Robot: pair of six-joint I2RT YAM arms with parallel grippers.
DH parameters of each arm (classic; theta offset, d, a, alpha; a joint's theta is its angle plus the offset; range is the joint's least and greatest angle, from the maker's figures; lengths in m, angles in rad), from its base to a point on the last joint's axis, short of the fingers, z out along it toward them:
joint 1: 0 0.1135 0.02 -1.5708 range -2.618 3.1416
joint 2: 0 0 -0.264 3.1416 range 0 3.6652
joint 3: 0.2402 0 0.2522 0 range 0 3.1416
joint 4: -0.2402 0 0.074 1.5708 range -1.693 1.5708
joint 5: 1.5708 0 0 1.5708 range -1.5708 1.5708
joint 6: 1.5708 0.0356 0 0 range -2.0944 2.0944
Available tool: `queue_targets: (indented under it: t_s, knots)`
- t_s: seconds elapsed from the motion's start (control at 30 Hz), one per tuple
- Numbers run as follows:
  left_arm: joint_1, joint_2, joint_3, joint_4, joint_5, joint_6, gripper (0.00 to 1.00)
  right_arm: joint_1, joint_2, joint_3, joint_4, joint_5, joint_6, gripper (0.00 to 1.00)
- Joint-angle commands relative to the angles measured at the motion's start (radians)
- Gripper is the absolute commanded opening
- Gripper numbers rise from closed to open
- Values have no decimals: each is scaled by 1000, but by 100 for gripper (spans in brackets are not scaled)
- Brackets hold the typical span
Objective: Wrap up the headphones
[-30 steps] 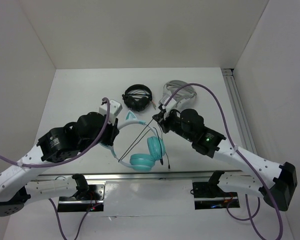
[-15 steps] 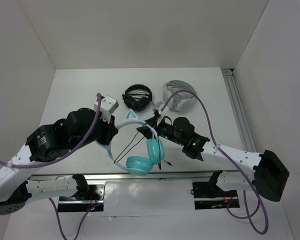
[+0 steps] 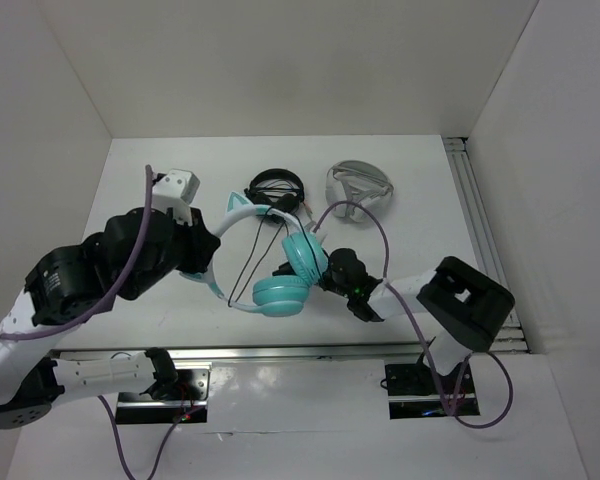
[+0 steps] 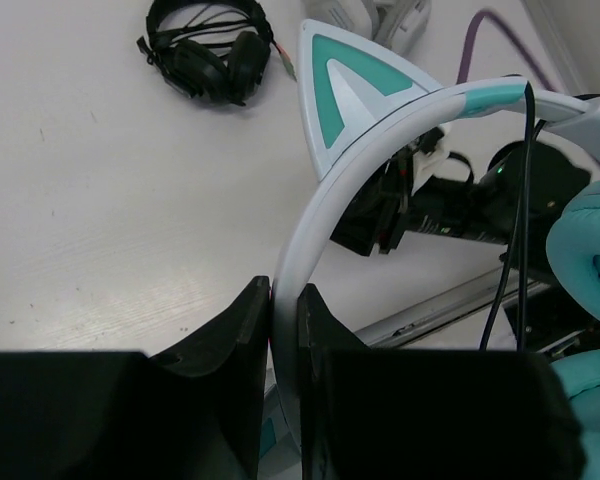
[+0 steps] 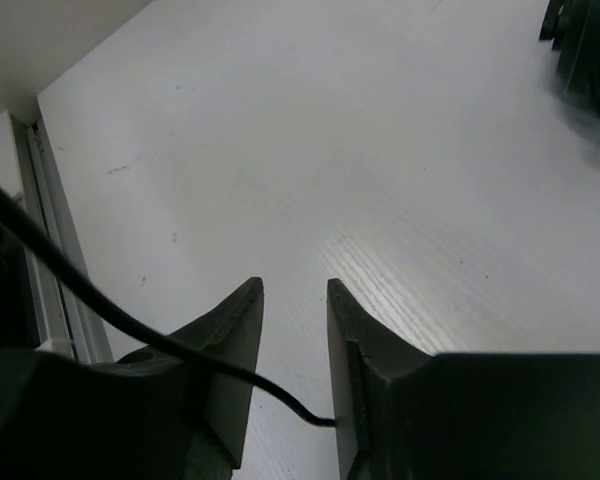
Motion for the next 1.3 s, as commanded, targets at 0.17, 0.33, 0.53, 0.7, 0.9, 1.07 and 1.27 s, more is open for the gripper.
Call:
queue_targets:
  t_s: [0.17, 0.33, 0.53, 0.7, 0.9, 1.07, 1.27]
  knots:
    - [-3, -27, 91, 62, -111, -135, 0, -22, 192, -30, 315, -66, 82, 17]
    - [-3, -27, 68, 62, -89, -157, 0, -42, 268, 8, 363, -88, 108, 5]
    - [-3, -47, 58, 59, -126, -192, 0, -42, 259, -4, 397, -99, 128, 0]
    - [-3, -36, 48, 21, -256, -296, 0, 41, 149, -68, 328, 7, 105, 0]
    - [103, 19, -6, -13, -463, -449, 0, 325, -135, -79, -72, 393, 50, 0]
    - [281, 77, -17, 45, -407, -453, 0, 490, -259, 45, -446, 567, 50, 0]
    - [491, 90, -86, 216, -206, -388, 0, 617, -259, 176, -639, 628, 39, 0]
